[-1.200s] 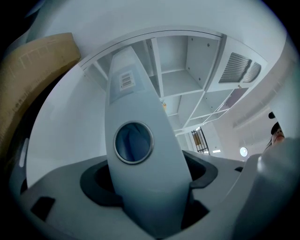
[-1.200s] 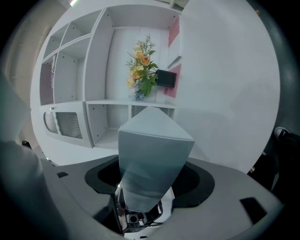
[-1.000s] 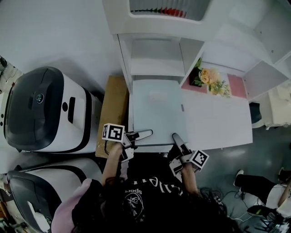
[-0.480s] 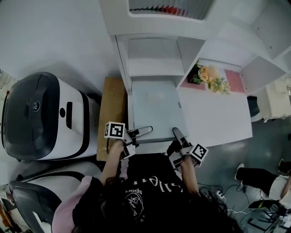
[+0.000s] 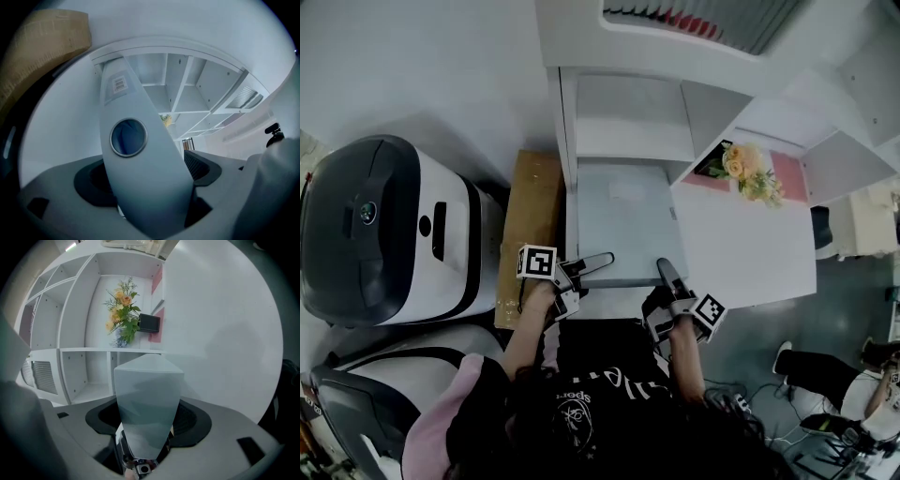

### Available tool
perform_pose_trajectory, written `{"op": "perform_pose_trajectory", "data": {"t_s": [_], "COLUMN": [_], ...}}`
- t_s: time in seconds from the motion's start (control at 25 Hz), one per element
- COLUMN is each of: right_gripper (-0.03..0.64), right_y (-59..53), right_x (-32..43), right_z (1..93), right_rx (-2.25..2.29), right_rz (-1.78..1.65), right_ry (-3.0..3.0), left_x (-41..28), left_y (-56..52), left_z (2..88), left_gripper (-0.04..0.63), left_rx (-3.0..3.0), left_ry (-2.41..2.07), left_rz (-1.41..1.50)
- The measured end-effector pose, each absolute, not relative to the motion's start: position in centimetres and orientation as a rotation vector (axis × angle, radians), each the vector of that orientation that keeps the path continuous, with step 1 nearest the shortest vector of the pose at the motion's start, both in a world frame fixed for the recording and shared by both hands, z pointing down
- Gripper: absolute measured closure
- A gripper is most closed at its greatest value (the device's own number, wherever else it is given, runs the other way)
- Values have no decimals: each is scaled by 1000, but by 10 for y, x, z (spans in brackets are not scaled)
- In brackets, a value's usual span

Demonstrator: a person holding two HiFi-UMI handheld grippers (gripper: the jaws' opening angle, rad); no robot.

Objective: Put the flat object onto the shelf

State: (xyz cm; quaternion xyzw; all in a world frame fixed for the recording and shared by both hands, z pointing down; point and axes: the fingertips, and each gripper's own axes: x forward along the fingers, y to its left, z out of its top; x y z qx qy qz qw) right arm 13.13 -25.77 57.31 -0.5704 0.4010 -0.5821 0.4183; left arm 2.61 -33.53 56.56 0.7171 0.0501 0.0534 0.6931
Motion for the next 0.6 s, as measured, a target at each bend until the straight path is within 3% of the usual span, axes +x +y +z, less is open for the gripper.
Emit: {"op": "perform_pose_trajectory", "data": {"t_s": [0.44, 0.6], "right_gripper": [313, 313], "right_y": [-281, -307], "right_x": [145, 156], "right_z": [590, 592], "right_rx": [-1413, -1412], "right_rz": [-1494, -1492], "right_ry": [982, 996], "left_x": [11, -13], "left_y": [-358, -355], "left_z": [571, 580], "left_gripper": [160, 161], "left_rx": [1612, 1789], "left_ry": [22, 6], "left_rz": [-67, 11]}}
